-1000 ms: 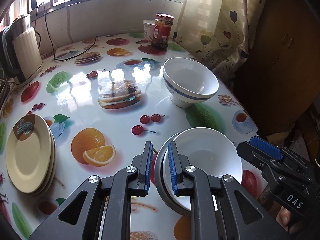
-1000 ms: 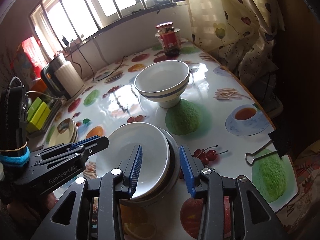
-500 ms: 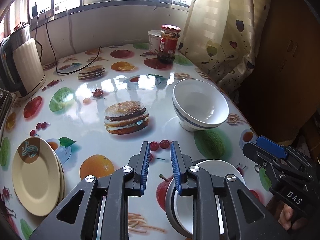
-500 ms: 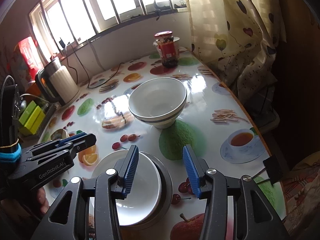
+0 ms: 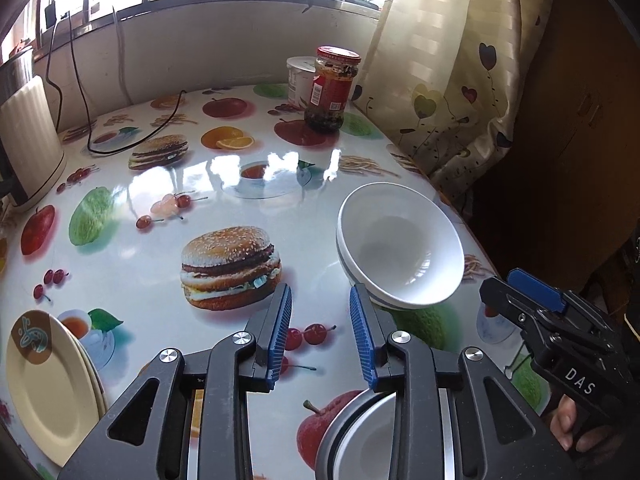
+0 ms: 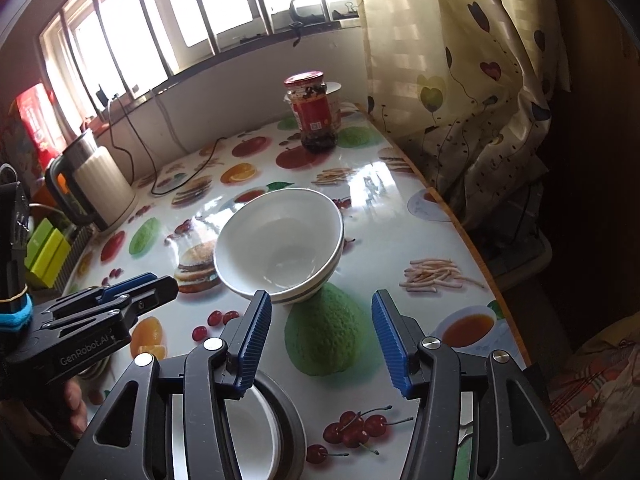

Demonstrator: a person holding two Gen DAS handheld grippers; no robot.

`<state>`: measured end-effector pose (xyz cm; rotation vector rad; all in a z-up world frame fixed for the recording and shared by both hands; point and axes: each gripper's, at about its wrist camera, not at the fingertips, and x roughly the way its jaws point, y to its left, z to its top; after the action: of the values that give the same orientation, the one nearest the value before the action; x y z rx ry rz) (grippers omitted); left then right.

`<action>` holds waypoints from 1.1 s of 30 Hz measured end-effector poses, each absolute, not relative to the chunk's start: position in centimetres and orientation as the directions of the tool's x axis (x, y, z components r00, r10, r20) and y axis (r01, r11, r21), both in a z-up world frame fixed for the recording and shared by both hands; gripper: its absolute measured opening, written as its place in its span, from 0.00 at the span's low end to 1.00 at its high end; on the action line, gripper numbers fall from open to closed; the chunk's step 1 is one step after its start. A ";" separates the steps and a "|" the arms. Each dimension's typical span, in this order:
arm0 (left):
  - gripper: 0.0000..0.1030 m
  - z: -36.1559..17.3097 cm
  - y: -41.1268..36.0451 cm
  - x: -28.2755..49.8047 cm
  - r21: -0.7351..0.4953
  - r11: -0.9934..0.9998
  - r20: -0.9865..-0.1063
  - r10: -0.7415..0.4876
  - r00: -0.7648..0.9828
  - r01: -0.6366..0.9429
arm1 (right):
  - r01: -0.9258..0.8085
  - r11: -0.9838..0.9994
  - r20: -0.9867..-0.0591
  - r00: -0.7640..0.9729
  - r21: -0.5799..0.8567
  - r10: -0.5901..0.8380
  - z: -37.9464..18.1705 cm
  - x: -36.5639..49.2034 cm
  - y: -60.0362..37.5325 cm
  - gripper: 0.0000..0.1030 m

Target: Organize plates and bowls

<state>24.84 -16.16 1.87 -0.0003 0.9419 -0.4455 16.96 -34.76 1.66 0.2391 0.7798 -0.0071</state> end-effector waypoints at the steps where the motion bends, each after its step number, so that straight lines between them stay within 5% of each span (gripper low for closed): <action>1: 0.31 1.8 -16.4 25.1 -0.195 0.907 -0.781 -0.374 0.500 0.373 | 0.100 0.972 -0.700 0.709 0.211 0.080 1.6 17.3 -35.0 0.51; 24: 0.31 0.3 -19.8 28.3 -0.185 0.903 -0.805 -0.366 0.468 0.388 | 0.075 0.976 -0.730 0.676 0.204 0.100 -0.1 23.1 -35.3 0.50; 33: 0.28 0.0 -20.3 28.3 -0.165 0.904 -0.805 -0.355 0.475 0.395 | 0.064 0.979 -0.740 0.664 0.196 0.104 -0.9 24.0 -34.9 0.33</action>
<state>28.32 -20.28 -0.03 0.0456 0.9729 -0.4586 24.04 -34.86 -0.86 0.2125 0.8458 0.0230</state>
